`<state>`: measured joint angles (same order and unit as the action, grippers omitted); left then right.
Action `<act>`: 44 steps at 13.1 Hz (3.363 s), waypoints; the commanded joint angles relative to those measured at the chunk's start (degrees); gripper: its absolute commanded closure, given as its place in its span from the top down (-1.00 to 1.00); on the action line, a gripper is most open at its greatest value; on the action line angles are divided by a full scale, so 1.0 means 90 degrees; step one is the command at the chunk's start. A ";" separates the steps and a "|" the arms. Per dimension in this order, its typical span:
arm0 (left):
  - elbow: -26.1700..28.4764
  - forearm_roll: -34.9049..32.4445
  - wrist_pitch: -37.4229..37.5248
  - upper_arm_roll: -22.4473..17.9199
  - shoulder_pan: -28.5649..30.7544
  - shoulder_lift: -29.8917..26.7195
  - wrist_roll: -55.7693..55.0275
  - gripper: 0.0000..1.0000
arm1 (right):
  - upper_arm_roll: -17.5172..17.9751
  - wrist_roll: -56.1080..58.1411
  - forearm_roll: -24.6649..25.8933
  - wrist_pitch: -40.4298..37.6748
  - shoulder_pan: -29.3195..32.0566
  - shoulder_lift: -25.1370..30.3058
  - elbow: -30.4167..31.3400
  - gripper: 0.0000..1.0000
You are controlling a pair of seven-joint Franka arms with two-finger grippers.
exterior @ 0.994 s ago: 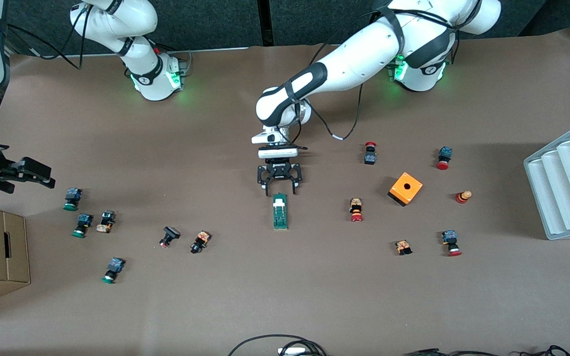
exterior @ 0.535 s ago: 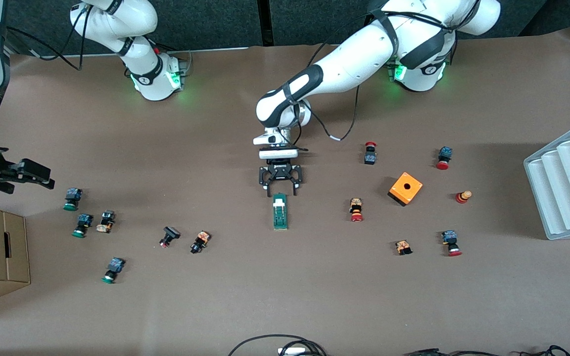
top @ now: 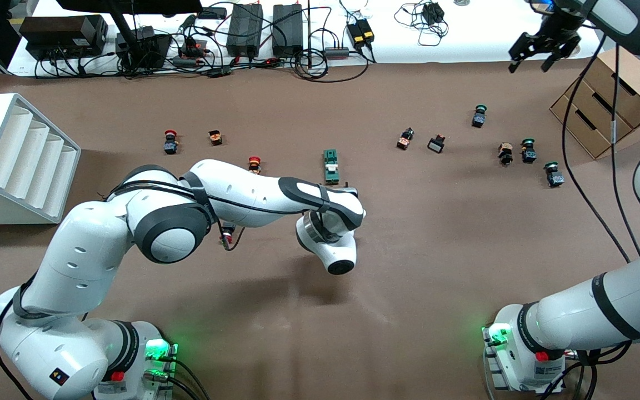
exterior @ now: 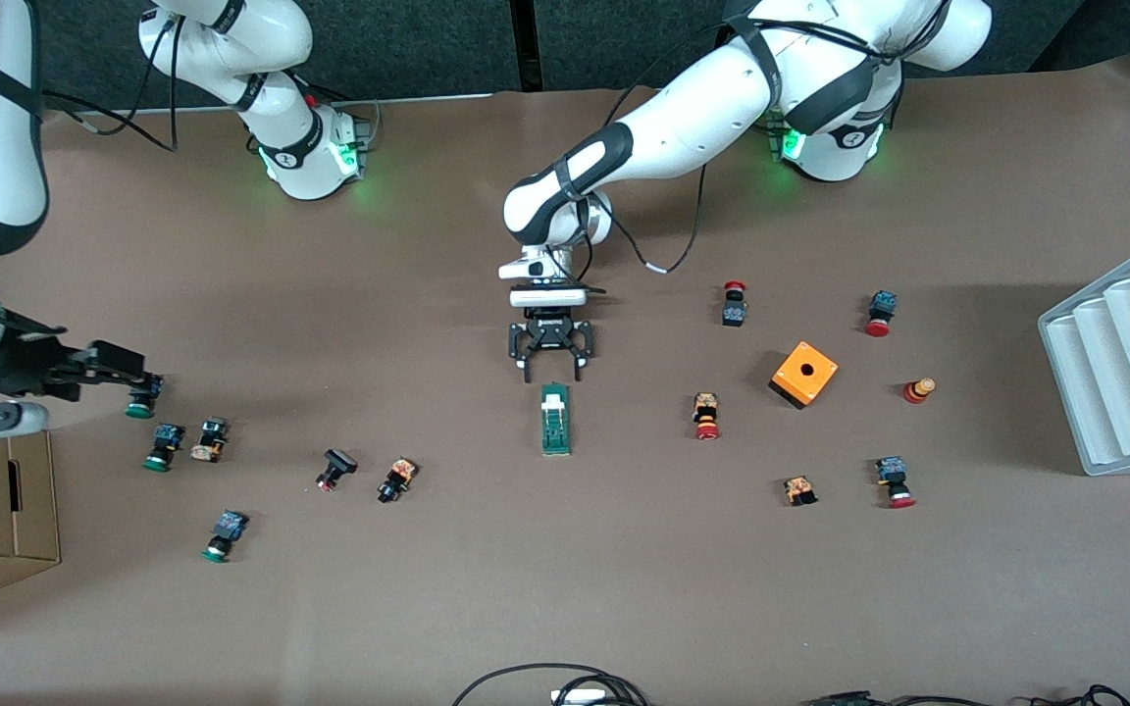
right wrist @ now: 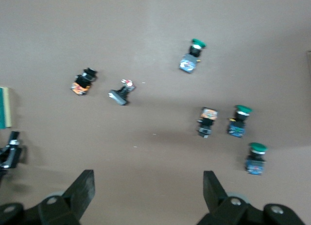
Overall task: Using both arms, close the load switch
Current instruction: 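Reach the right gripper toward the white toggle on the switch, then push the white toggle with the right gripper toward the switch end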
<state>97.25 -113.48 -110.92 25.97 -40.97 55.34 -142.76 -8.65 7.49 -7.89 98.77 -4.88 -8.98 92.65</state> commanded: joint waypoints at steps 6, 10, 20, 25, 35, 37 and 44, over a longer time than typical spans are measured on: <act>-0.0102 -0.0253 0.0088 -0.0259 -0.0194 0.0102 -0.0154 0.56 | -0.0026 -0.3717 -0.0294 0.0714 -0.1555 -0.0749 -0.0206 1.00; -0.0092 -0.0224 0.0088 -0.0259 -0.0252 0.0102 -0.0163 0.54 | -0.0026 -0.6031 -0.0567 0.1475 -0.2493 -0.1247 -0.0420 1.00; -0.0092 -0.0204 0.0156 -0.0259 -0.0262 0.0111 -0.0173 0.54 | -0.0387 -1.0634 -0.1486 0.3791 -0.4389 -0.2888 -0.0734 1.00; -0.0073 -0.0204 0.0185 -0.0259 -0.0262 0.0102 -0.0183 0.54 | -0.0708 -1.0920 -0.1515 0.4454 -0.4887 -0.3640 -0.0734 0.94; -0.0034 -0.0214 0.0214 -0.0259 -0.0262 0.0111 -0.0271 0.54 | -0.0739 -1.1915 -0.1760 0.4749 -0.5414 -0.3876 -0.0461 0.76; -0.0043 -0.0214 0.0234 -0.0259 -0.0262 0.0102 -0.0261 0.54 | -0.0739 -1.1916 -0.1760 0.4719 -0.5454 -0.3827 -0.0363 0.76; -0.0053 -0.0214 0.0263 -0.0259 -0.0262 0.0102 -0.0261 0.55 | -0.0739 -1.1819 -0.1740 0.4797 -0.5444 -0.3485 0.0204 0.75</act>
<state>97.21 -115.05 -109.53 24.33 -42.34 55.76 -143.73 -14.77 -99.82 -21.77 141.19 -53.18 -42.36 91.92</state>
